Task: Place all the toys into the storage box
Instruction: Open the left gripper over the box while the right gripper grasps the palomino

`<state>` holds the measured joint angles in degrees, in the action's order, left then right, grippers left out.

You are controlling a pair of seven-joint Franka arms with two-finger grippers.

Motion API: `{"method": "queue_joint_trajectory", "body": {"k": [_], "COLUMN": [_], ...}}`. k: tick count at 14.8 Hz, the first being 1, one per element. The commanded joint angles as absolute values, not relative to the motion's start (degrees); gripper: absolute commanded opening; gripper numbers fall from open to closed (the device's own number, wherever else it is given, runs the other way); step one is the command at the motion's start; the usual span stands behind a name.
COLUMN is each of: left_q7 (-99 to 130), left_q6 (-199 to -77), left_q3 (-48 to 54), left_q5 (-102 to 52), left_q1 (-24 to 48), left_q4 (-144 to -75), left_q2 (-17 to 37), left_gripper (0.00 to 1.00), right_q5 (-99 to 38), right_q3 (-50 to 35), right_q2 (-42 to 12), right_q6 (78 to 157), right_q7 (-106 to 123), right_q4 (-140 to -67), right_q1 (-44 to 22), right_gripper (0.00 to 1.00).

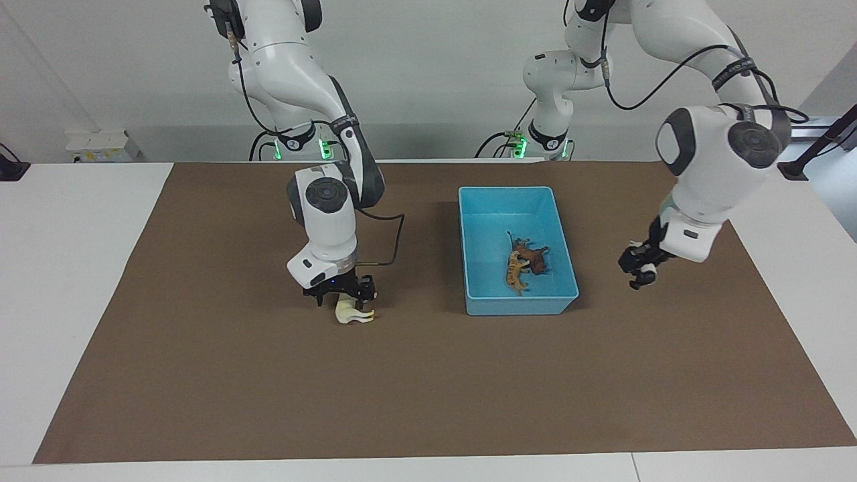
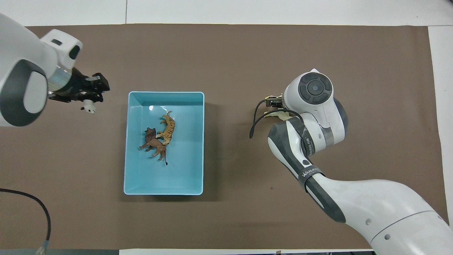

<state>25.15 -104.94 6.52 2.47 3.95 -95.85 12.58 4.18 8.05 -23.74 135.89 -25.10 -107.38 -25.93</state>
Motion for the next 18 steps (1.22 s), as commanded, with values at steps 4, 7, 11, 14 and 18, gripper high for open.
{"method": "queue_joint_trajectory", "body": {"k": [4,7,11,14,18], "left_q7": [43.6,48.0,47.5,47.1,39.5], "left_q6": [-113.9,-125.2,-127.8,-127.0,-123.3], "left_q3": [5.3,5.4,5.4,5.3,4.7], "left_q5": [-1.8,-1.9,-1.9,-1.9,-1.9], "left_q1": [15.4,17.8,18.6,17.9,13.3], "left_q4": [-113.1,-124.9,-126.9,-123.8,-119.1], "left_q2": [3.6,-0.3,-1.1,-0.4,-0.4], "left_gripper": [0.00,0.00,1.00,1.00,1.00], "right_q5": [5.4,5.4,5.3,5.3,2.9], "right_q3": [7.5,7.5,7.5,7.5,6.7], "right_q2": [-21.5,-21.5,-21.5,-20.6,-19.7], "right_q6": [142.7,143.9,140.2,127.4,106.1], "right_q7": [-20.2,-19.6,-21.0,-20.8,-22.5], "right_q4": [-113.4,-113.8,-111.7,-103.7,-86.1], "right_q1": [-24.4,-24.0,-24.3,-24.7,-25.8], "right_gripper": [1.00,0.01,0.00,0.00,0.00]}}
